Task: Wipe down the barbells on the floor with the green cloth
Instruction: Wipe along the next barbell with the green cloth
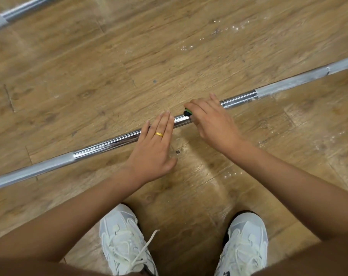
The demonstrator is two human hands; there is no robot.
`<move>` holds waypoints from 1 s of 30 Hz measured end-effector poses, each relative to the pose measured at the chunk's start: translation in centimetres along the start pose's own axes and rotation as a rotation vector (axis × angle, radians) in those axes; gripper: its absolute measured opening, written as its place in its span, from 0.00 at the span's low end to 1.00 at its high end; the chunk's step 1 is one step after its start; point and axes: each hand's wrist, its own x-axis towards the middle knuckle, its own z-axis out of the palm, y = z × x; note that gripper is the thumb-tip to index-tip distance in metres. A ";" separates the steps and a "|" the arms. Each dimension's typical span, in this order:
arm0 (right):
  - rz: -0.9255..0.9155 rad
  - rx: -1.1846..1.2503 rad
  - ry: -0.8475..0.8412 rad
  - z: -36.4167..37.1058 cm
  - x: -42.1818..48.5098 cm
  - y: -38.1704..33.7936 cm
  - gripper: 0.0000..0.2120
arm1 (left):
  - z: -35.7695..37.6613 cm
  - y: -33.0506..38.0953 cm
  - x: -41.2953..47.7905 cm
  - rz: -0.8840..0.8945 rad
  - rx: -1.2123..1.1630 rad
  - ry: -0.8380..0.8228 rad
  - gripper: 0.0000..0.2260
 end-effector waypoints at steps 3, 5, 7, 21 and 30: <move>0.095 -0.005 0.001 -0.8 0.6 2.4 0.18 | -0.4 -1.0 0.8 0.010 -0.003 0.017 0.45; 0.158 0.002 0.021 -1.0 0.8 3.7 0.17 | -0.7 -1.8 1.4 0.016 -0.001 0.015 0.45; 0.166 0.010 0.024 -1.0 1.4 4.0 0.16 | -0.9 -2.4 2.0 0.015 -0.009 0.011 0.46; 0.093 0.002 -0.010 -0.5 6.3 4.2 0.17 | -3.0 -3.9 5.7 -0.086 -0.065 0.006 0.45; 0.053 0.085 0.014 0.7 6.7 3.3 0.17 | -6.0 -3.7 7.8 -0.007 0.171 -0.268 0.46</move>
